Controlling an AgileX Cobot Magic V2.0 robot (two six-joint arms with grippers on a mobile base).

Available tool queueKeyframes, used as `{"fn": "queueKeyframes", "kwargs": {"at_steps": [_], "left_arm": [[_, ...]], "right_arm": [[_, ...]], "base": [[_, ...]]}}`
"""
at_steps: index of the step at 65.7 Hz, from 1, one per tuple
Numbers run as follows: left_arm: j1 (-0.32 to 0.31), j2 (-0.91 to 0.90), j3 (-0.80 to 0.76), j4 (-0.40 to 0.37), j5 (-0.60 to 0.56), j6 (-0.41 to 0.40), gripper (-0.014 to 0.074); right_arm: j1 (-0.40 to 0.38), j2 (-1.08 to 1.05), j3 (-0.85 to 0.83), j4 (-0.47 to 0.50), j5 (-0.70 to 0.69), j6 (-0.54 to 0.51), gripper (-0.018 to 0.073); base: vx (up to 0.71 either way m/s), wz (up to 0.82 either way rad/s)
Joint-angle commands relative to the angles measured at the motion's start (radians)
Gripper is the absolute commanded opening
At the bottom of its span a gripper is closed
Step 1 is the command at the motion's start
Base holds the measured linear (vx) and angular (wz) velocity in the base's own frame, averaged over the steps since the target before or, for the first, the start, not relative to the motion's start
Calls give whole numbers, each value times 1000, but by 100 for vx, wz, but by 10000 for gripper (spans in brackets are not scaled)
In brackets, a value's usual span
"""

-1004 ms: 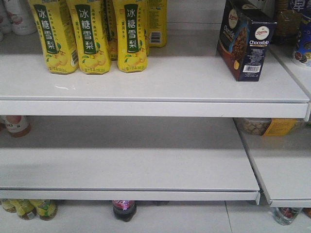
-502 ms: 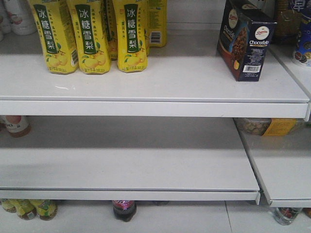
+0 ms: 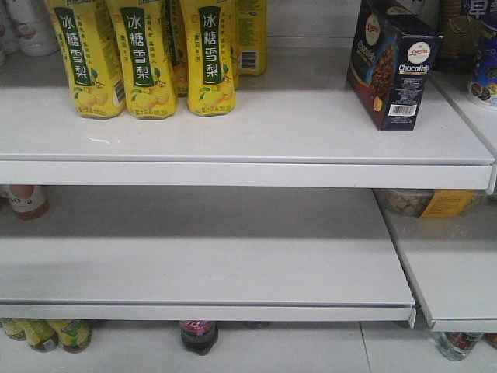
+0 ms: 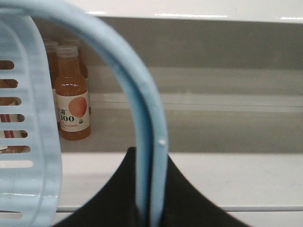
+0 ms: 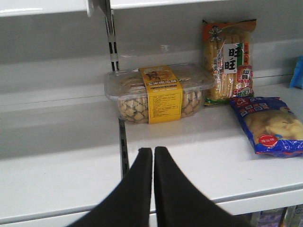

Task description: Left arm holds basket, right arm returns cookies

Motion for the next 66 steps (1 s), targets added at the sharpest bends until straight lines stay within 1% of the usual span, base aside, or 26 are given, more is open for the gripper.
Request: {"fn": "queueKeyframes", "kwargs": {"at_steps": [1, 5, 9, 13, 22, 30, 39, 56, 66], "left_arm": [[2, -23, 8, 11, -103, 20, -6], [2, -23, 8, 11, -103, 20, -6], [2, -23, 8, 11, -103, 20, -6], [2, -23, 8, 11, -103, 20, -6], [2, -23, 8, 11, -103, 20, -6], [2, -23, 8, 11, -103, 20, -6], [2, -23, 8, 11, -103, 20, -6], [2, -23, 8, 11, -103, 20, -6], [2, -23, 8, 11, -103, 20, -6]], "right_arm": [[-7, 11, -25, -1, -76, -23, -8], [-4, 0, 0, 0, -109, -23, -8], [15, -15, 33, 1, -151, -23, -8], [54, -38, 32, 0, -130, -27, -8], [156, -58, 32, 1, -146, -75, -8], [202, -70, 32, 18, -145, -77, -8], [202, -70, 32, 35, -146, -101, -8], [202, -70, 32, 69, -145, -98, -8], [202, -70, 32, 69, -146, -98, -8]], "base": [[0, 0], [0, 0], [0, 0], [0, 0], [0, 0], [0, 0], [0, 0], [0, 0], [0, 0]]}}
